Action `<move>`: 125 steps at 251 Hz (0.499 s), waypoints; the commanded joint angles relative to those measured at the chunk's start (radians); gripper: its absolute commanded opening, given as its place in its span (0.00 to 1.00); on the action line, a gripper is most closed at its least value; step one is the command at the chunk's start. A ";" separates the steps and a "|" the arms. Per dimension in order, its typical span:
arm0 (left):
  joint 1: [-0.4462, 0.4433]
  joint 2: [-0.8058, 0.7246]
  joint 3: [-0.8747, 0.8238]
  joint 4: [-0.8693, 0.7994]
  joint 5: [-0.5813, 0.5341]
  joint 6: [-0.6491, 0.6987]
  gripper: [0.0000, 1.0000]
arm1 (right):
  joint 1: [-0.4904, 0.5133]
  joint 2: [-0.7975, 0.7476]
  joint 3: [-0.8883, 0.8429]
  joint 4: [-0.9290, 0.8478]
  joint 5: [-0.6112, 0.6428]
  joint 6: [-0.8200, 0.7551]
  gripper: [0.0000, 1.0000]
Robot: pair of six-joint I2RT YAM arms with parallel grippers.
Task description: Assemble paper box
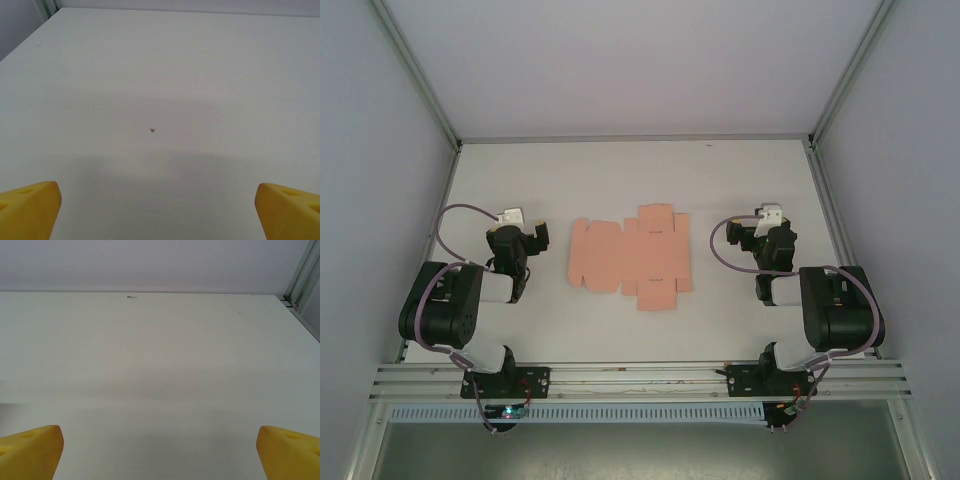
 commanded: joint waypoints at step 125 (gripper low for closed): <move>0.010 -0.005 0.012 0.041 0.013 0.027 1.00 | 0.006 -0.010 0.017 0.009 -0.001 0.004 0.98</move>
